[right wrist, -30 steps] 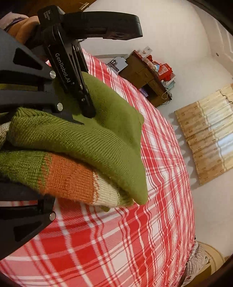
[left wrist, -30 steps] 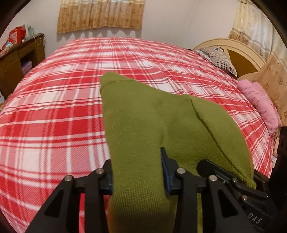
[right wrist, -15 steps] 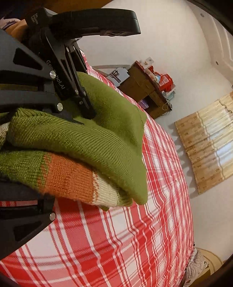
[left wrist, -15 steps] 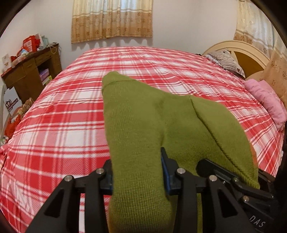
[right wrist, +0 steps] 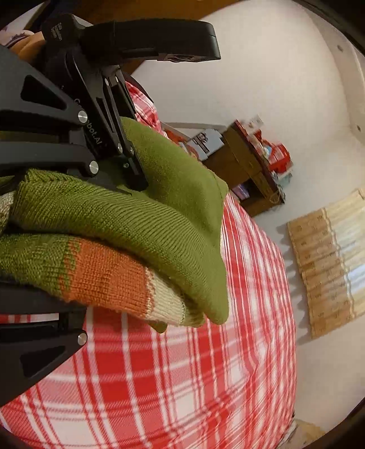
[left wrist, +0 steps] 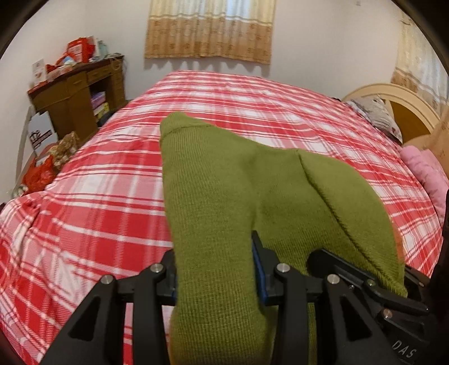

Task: Fold small clothes
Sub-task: 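Carry the held sweater with both tools toward the bed corner by the desk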

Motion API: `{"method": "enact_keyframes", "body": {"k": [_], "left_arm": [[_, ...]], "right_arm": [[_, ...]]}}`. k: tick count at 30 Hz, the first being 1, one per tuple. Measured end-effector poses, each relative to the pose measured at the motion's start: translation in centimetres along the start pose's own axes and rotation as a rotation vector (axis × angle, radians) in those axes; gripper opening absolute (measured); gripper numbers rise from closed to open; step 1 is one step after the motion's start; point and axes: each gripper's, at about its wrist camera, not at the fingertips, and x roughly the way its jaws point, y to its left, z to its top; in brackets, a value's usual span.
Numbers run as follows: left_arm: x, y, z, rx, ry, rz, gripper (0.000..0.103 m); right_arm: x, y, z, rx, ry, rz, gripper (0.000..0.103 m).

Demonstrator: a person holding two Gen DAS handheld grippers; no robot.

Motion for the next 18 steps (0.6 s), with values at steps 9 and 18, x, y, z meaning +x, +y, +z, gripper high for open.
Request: {"method": "enact_keyframes", "body": {"k": [9,18], "left_arm": [[-2.0,6.4,0.0,-0.096,-0.042,0.105,0.04],[-2.5,12.0,0.0,-0.185,-0.069,0.168,0.04]], "right_arm": [[4.0,6.5,1.4,-0.106,0.027,0.099,0.038],[8.0,11.8,2.4,-0.177,0.055,0.166,0.038]]}}
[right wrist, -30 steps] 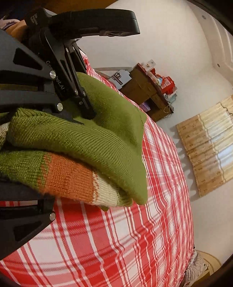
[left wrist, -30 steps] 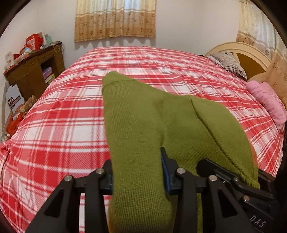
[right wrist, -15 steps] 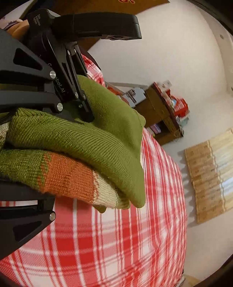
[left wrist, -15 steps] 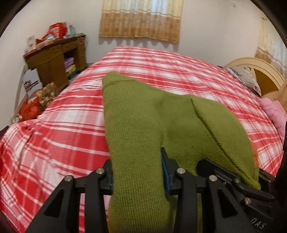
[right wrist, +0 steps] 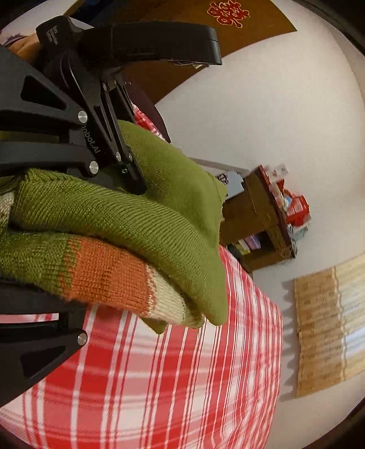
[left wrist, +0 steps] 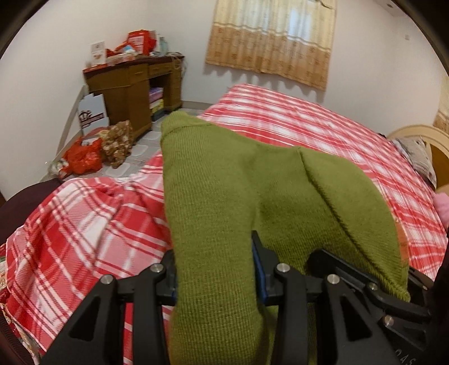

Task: Fold small clothes
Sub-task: 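Carry the held sweater with both tools toward the bed corner by the desk, then lower the sweater onto the bed corner and open both tools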

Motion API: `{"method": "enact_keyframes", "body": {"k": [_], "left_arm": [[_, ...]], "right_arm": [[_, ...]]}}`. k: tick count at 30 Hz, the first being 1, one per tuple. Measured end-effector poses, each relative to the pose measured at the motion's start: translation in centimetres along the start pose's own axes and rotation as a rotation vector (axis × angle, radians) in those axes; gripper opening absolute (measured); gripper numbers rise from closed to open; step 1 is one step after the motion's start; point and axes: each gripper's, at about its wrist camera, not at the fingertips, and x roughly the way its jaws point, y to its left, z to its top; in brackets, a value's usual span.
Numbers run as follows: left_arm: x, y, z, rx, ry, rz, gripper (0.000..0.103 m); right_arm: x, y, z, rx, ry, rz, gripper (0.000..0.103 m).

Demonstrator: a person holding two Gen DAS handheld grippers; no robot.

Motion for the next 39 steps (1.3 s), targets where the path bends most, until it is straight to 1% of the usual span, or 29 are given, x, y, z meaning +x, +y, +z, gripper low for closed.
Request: {"method": "enact_keyframes", "body": {"k": [7,11,14,17,19,21,22,23,25,27,28,29,31,32,34,36,37,39], "left_arm": [[0.1,4.6,1.7,-0.029,-0.023,0.062,0.04],[1.0,6.4,3.3,-0.035,-0.043,0.104,0.04],[2.6,7.2,4.2,-0.029,-0.045,0.119,0.04],[5.3,7.8,4.6,-0.009,-0.047,0.126,0.04],[7.3,8.0,4.4,-0.019,-0.012,0.122,0.04],[9.5,8.0,3.9,-0.017,0.035,0.14,0.04],[10.1,7.8,3.6,-0.009,0.04,0.154,0.041],[10.2,7.8,3.5,-0.006,0.034,0.158,0.042],[10.1,8.1,3.6,-0.024,0.033,0.145,0.046],[10.5,8.9,3.8,-0.065,0.058,0.12,0.05],[10.6,9.5,3.9,-0.092,0.07,0.101,0.054],[10.7,9.8,3.9,-0.112,0.077,0.086,0.056],[11.0,10.9,3.8,-0.18,0.103,0.031,0.063],[11.2,11.5,3.8,-0.215,0.117,-0.003,0.064],[11.4,12.6,3.3,-0.284,0.138,-0.066,0.07],[11.2,13.5,2.8,-0.329,0.144,-0.112,0.071],[10.6,13.6,2.3,-0.327,0.132,-0.124,0.07],[9.0,13.3,1.5,-0.299,0.1,-0.122,0.07]], "right_arm": [[3.9,2.9,2.0,-0.041,0.004,0.062,0.038],[6.4,4.1,2.9,-0.094,-0.039,0.07,0.038],[8.7,4.0,3.6,-0.118,-0.063,0.048,0.038],[11.1,3.2,3.9,-0.139,-0.08,0.0,0.037],[13.2,1.9,3.5,-0.134,-0.058,-0.043,0.038],[14.9,0.8,3.0,-0.131,-0.024,-0.074,0.038],[15.4,0.2,2.8,-0.134,-0.016,-0.087,0.038],[15.7,-0.4,2.7,-0.12,-0.01,-0.077,0.038],[16.0,-1.5,3.3,-0.065,0.012,-0.038,0.04],[16.5,-2.6,3.5,-0.018,0.038,-0.012,0.042],[16.7,-3.2,3.6,0.017,0.047,0.006,0.046],[16.9,-4.4,3.7,0.084,0.066,0.044,0.05],[17.2,-5.4,3.3,0.168,0.092,0.109,0.051],[17.2,-5.8,3.4,0.188,0.106,0.135,0.051],[16.5,-5.9,3.4,0.183,0.123,0.152,0.052],[15.0,-5.7,2.9,0.18,0.125,0.145,0.054],[14.2,-5.7,2.5,0.183,0.118,0.149,0.054],[12.1,-5.6,1.1,0.174,0.096,0.166,0.054]]}}
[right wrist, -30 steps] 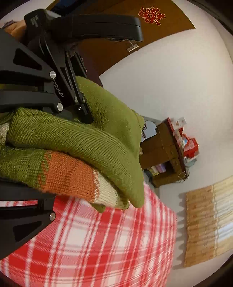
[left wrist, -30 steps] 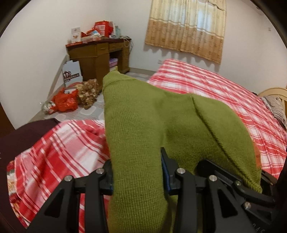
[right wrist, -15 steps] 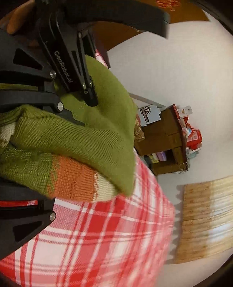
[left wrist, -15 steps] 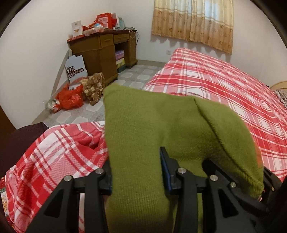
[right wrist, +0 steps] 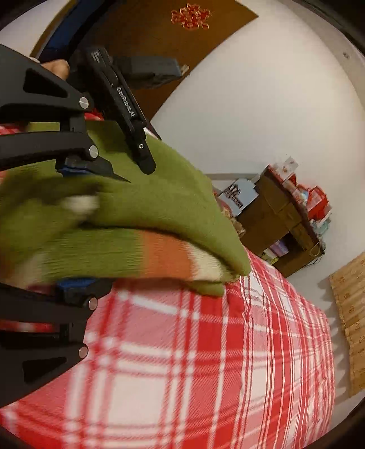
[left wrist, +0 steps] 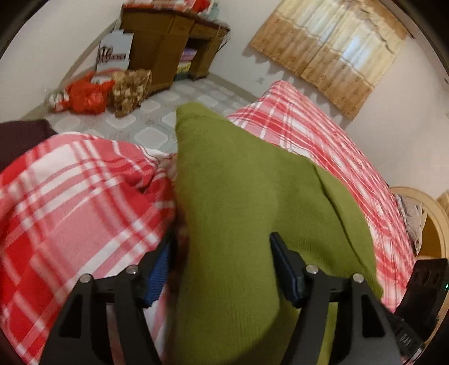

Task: Fold small clothes
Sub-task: 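Lower the sweater onto the bed corner and open both tools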

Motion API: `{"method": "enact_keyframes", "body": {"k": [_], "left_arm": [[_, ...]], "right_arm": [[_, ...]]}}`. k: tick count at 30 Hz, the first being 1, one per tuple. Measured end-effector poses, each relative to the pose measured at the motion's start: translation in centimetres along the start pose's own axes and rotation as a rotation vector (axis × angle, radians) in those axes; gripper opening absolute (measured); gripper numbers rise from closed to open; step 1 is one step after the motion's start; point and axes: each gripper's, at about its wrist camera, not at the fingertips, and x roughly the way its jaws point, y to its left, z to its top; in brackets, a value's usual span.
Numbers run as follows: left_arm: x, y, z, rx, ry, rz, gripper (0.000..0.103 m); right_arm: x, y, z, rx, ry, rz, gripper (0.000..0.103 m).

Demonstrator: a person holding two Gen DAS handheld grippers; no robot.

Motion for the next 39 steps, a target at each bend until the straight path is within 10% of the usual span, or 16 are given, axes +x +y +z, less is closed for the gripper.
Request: {"method": "enact_keyframes", "body": {"k": [5,13,16,22,26,39], "left_arm": [[-4.4,-0.2,-3.3,0.015,-0.039,-0.047,0.068],[-3.4,-3.6,-5.5,0.159,-0.025,0.132,0.068],[-3.0,-4.5,-5.6,0.195,-0.037,0.19,0.068],[-3.8,-5.8,-5.7,0.267,-0.03,0.265,0.039],[-5.1,-5.9,-5.4,0.263,-0.017,0.272,0.038],[-3.9,-7.0,-7.9,0.39,-0.041,0.429,0.044]], "right_arm": [[-1.4,-0.1,-3.6,-0.043,0.021,-0.016,0.058],[-0.8,2.4,-5.1,-0.134,0.031,-0.075,0.058],[-0.2,3.5,-5.4,-0.171,0.054,-0.133,0.041],[-0.4,1.3,-4.9,0.17,0.127,0.113,0.03],[-1.0,1.5,-5.2,0.281,0.146,0.263,0.03],[-1.6,-0.1,-8.7,0.27,0.126,0.124,0.025]]}}
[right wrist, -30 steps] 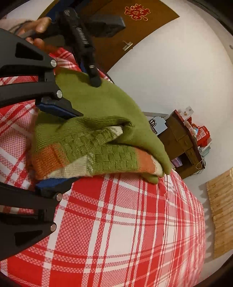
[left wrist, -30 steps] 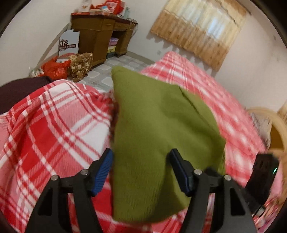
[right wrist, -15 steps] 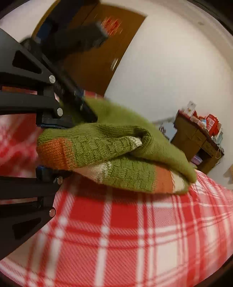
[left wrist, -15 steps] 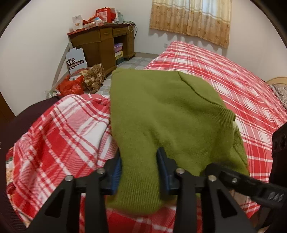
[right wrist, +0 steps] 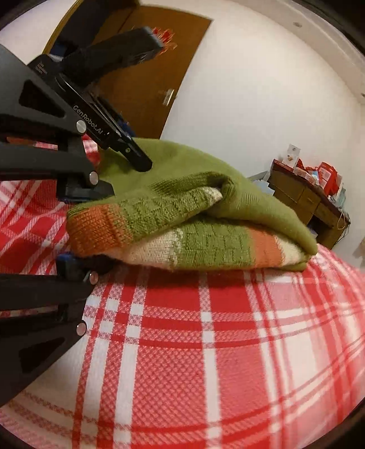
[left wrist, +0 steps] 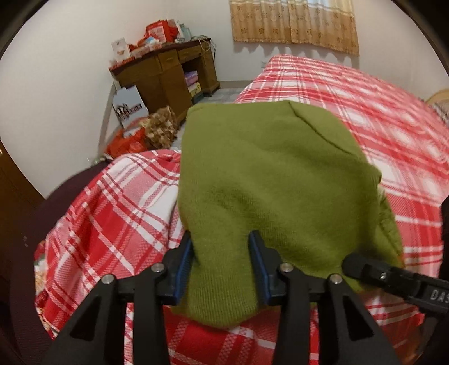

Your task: Fold small clothes

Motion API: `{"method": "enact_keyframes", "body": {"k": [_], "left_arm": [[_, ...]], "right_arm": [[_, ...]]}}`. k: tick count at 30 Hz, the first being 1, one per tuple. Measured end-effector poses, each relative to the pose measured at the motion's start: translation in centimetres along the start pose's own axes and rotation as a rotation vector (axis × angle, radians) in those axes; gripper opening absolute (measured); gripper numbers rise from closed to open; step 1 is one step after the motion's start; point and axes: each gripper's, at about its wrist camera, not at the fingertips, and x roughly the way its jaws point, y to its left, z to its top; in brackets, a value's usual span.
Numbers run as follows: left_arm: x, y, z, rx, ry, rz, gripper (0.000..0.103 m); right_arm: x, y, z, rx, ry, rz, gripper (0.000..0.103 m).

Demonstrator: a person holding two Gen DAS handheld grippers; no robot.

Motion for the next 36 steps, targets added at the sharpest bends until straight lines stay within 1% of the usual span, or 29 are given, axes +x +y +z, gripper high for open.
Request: {"method": "enact_keyframes", "body": {"k": [2,3,4,6,7,9,12,13,14,16,21,25,26,27,28,29,32,34,36], "left_arm": [[-0.3,0.0,-0.3,0.005,-0.01,0.012,0.046],[-0.4,0.1,-0.5,0.007,-0.014,0.02,0.048],[-0.5,0.1,-0.7,0.008,-0.016,0.024,0.05],[-0.9,0.1,-1.2,0.013,-0.025,0.033,0.05],[-1.2,0.1,-1.4,0.015,-0.031,0.036,0.05],[-1.9,0.0,-1.7,0.015,-0.04,0.043,0.05],[-2.8,-0.3,-2.2,0.012,-0.047,0.034,0.05],[-3.2,-0.4,-2.5,0.018,-0.05,0.035,0.051],[-3.6,-0.5,-2.7,0.028,-0.052,0.04,0.051],[-3.9,-0.8,-3.3,0.043,-0.048,0.05,0.055],[-4.7,-0.8,-4.9,0.057,-0.024,0.046,0.055],[-5.6,-1.3,-4.7,0.054,-0.026,0.03,0.056],[-6.0,-1.5,-4.6,0.059,-0.038,0.027,0.058],[-6.5,-1.7,-4.5,0.064,-0.056,0.03,0.065],[-7.1,-1.8,-4.4,0.066,-0.078,0.036,0.069],[-7.7,-1.9,-4.3,0.066,-0.097,0.039,0.069],[-9.7,-1.9,-4.0,0.063,-0.152,0.037,0.07],[-11.1,-1.8,-3.7,0.055,-0.194,0.036,0.081],[-12.5,-1.8,-3.4,0.051,-0.237,0.04,0.087]], "right_arm": [[-0.4,0.5,-0.3,-0.017,-0.014,-0.034,0.026],[-0.6,0.6,-0.4,-0.023,-0.02,-0.048,0.027],[-1.1,0.8,-0.7,-0.032,-0.03,-0.066,0.031],[-2.2,1.9,-1.2,-0.079,-0.054,-0.132,0.033],[-2.7,2.4,-1.4,-0.11,-0.067,-0.159,0.033],[-4.0,4.5,-2.4,-0.214,-0.11,-0.246,0.033],[-5.1,6.8,-3.4,-0.335,-0.16,-0.35,0.035],[-5.6,7.3,-3.5,-0.361,-0.175,-0.378,0.042],[-6.3,7.4,-4.0,-0.385,-0.192,-0.405,0.052],[-7.1,8.0,-4.9,-0.423,-0.223,-0.459,0.057],[-8.1,8.2,-6.0,-0.449,-0.221,-0.51,0.057],[-8.5,9.2,-6.9,-0.457,-0.216,-0.552,0.057],[-8.6,9.5,-7.0,-0.466,-0.216,-0.567,0.057],[-9.0,9.8,-7.4,-0.477,-0.22,-0.582,0.057],[-9.5,10.1,-7.7,-0.486,-0.228,-0.595,0.057],[-10.2,10.4,-8.0,-0.494,-0.243,-0.609,0.057],[-12.0,11.2,-8.6,-0.488,-0.288,-0.614,0.057],[-13.0,11.7,-8.7,-0.484,-0.317,-0.609,0.057],[-14.2,12.6,-8.9,-0.49,-0.357,-0.607,0.058]]}}
